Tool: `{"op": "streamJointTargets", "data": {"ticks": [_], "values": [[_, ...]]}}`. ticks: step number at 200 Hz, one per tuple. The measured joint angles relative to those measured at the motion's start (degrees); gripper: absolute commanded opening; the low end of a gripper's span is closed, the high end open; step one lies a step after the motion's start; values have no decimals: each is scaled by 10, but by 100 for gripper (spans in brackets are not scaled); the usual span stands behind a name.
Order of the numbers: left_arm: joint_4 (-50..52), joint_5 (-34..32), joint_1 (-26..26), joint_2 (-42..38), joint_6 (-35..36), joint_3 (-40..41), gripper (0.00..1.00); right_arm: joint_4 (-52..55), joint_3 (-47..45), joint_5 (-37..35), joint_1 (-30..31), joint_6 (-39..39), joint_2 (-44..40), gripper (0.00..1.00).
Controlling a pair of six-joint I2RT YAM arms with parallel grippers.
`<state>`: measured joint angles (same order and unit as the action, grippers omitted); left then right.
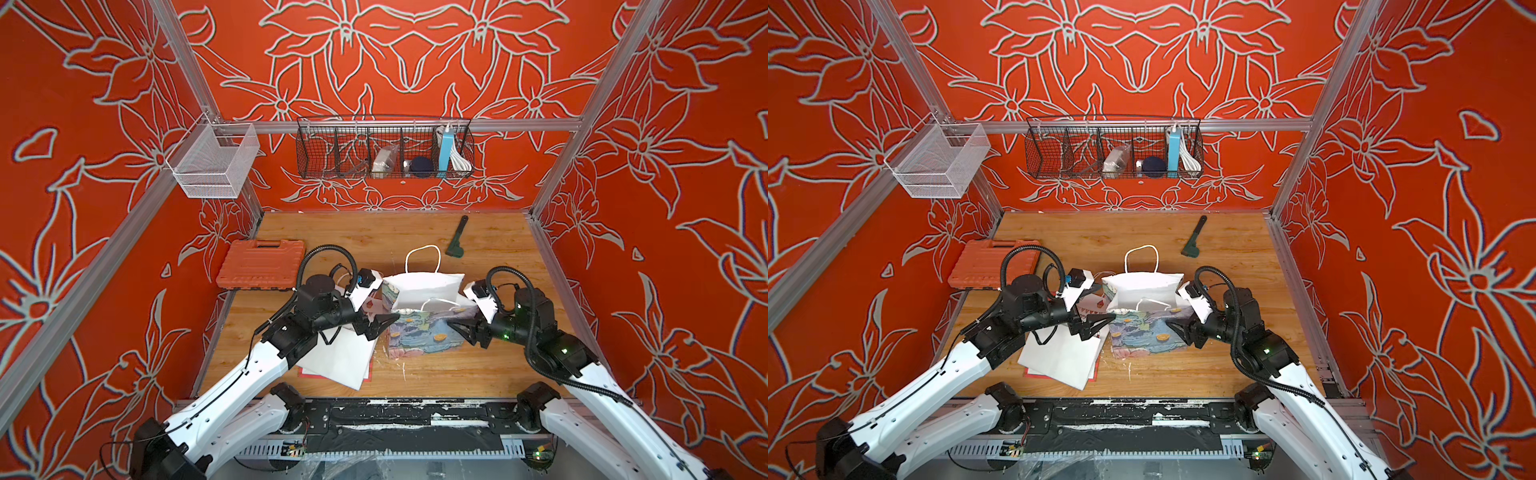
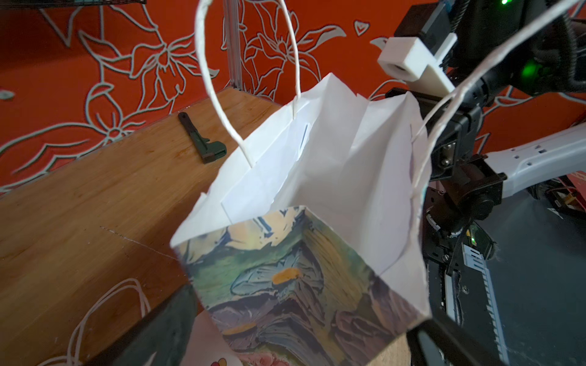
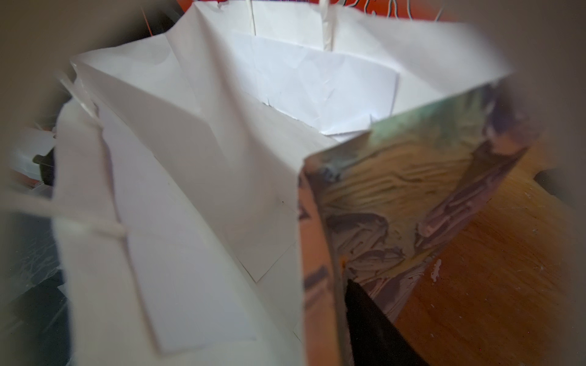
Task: Put away the paper bag
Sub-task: Pick up the paper bag from the center of the board.
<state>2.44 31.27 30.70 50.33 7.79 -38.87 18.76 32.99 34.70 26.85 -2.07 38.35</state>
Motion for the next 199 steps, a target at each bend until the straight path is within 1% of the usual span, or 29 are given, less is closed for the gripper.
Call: {"op": "streamJointTargets", "data": {"ticks": [16, 37, 64, 78, 89, 95, 113, 130, 154, 183, 199], "values": [[-6, 16, -1, 10, 11, -2, 95, -6, 1, 3, 0, 0, 7, 56], [-22, 29, -3, 20, 19, 3, 82, -16, 3, 6, 0, 0, 17, 53], [-42, 40, -7, 26, 24, 14, 70, -30, 5, 8, 0, -2, 26, 51], [-46, 42, -8, 26, 26, 17, 69, -34, 7, 7, 0, -2, 28, 50], [-48, 40, -10, 26, 28, 18, 75, -37, 8, 7, 0, -1, 28, 50], [-49, 35, -12, 26, 28, 19, 75, -37, 8, 7, 0, 0, 27, 50], [-52, 16, -22, 26, 31, 19, 72, -36, 8, 7, 0, 4, 24, 50], [-54, 15, -40, 26, 31, 19, 68, -34, 8, 7, 0, 8, 16, 49], [-59, 42, -53, 32, 25, 19, 59, -29, 8, 7, 0, 13, 9, 49], [-76, 99, -53, 47, 9, 19, 49, -21, 8, 8, 0, 19, 5, 49], [-89, 127, -53, 58, -5, 19, 41, -15, 8, 9, 0, 25, 2, 49]]}}
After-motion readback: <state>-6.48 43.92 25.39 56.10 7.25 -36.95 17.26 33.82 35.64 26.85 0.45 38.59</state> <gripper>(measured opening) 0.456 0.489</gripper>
